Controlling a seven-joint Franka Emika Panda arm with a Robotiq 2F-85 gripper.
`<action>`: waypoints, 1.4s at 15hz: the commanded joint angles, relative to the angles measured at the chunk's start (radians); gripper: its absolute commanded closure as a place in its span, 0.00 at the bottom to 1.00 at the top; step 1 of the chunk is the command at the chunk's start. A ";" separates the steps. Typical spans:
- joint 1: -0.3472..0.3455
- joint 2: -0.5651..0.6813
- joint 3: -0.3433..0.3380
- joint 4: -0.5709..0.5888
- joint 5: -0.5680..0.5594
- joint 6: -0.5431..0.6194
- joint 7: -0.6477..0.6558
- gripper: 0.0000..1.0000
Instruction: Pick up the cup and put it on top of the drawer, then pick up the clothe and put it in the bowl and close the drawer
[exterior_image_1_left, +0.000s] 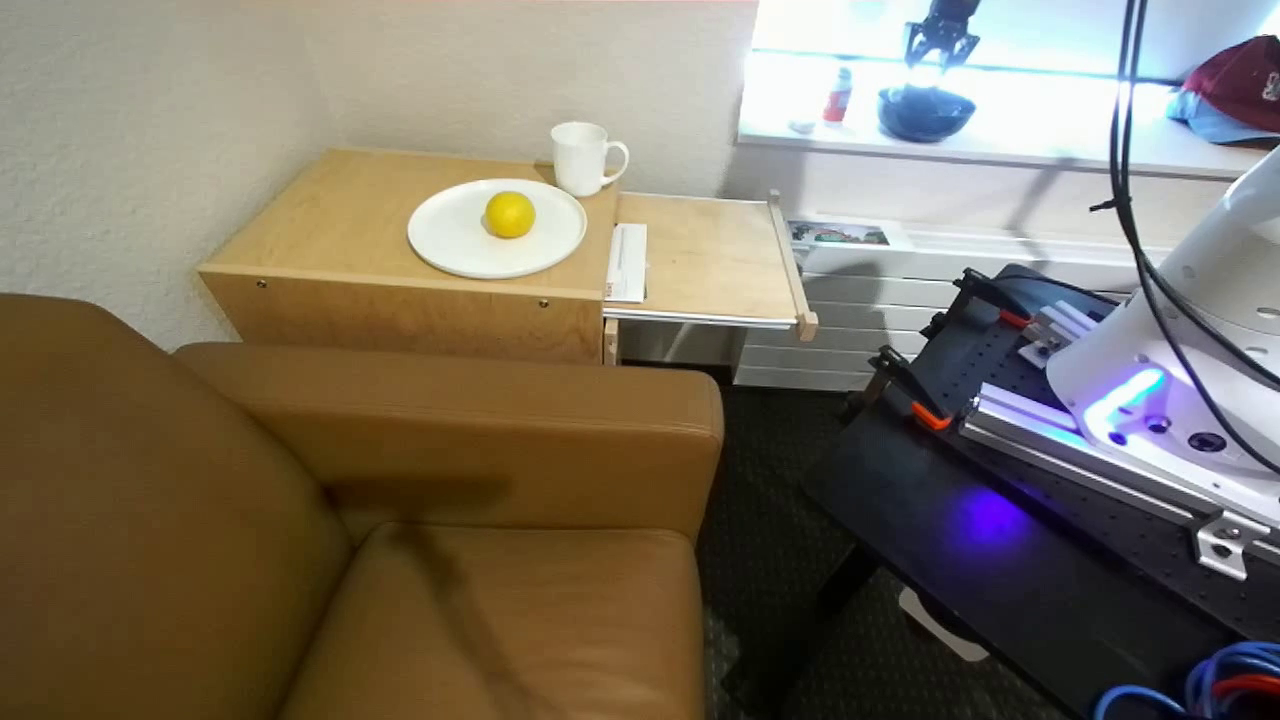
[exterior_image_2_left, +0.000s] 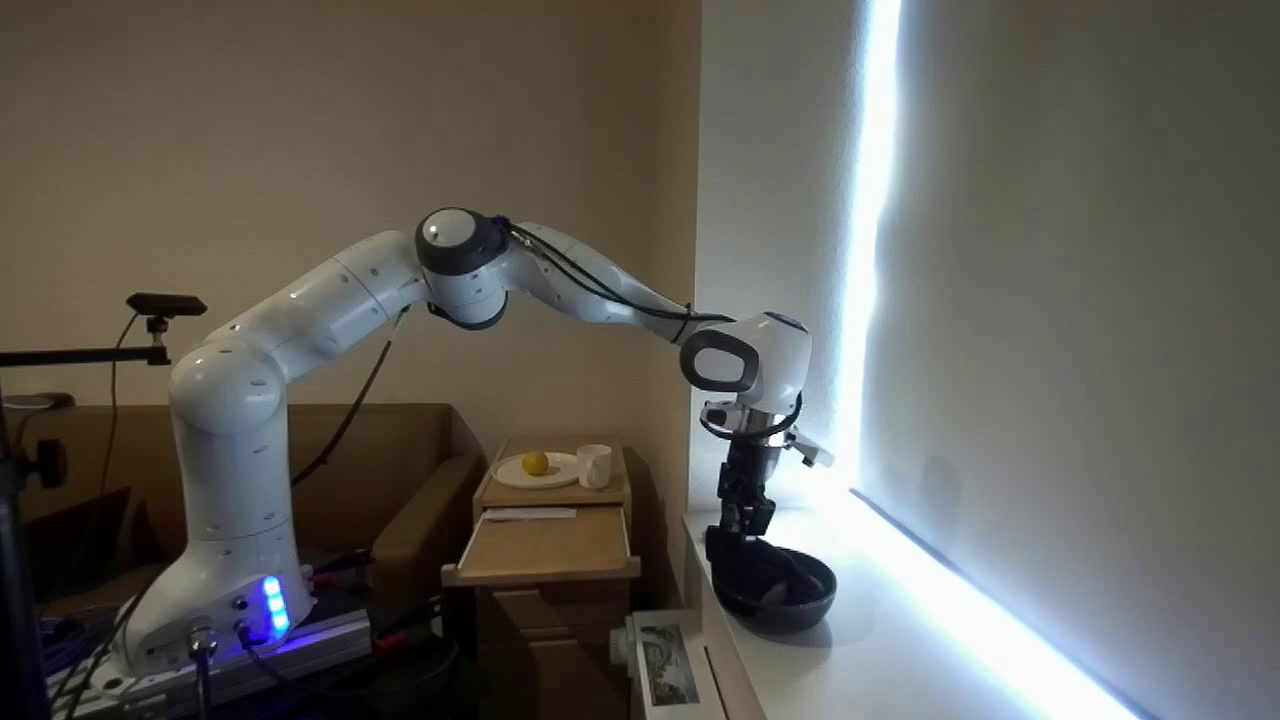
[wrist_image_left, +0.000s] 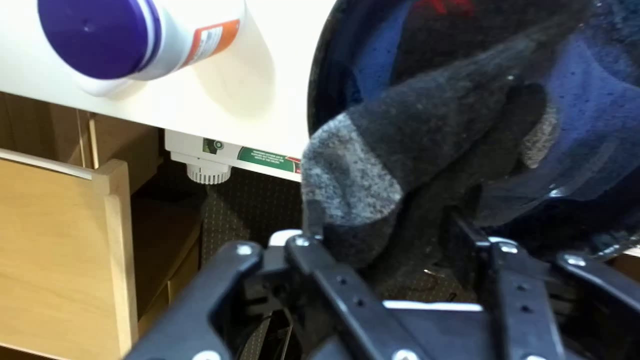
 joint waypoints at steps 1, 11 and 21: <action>0.028 0.007 -0.115 0.006 0.029 -0.013 0.000 0.06; 0.134 -0.289 -0.128 -0.262 -0.188 0.024 -0.415 0.00; 0.057 -0.549 0.142 -0.505 -0.635 0.106 -0.542 0.00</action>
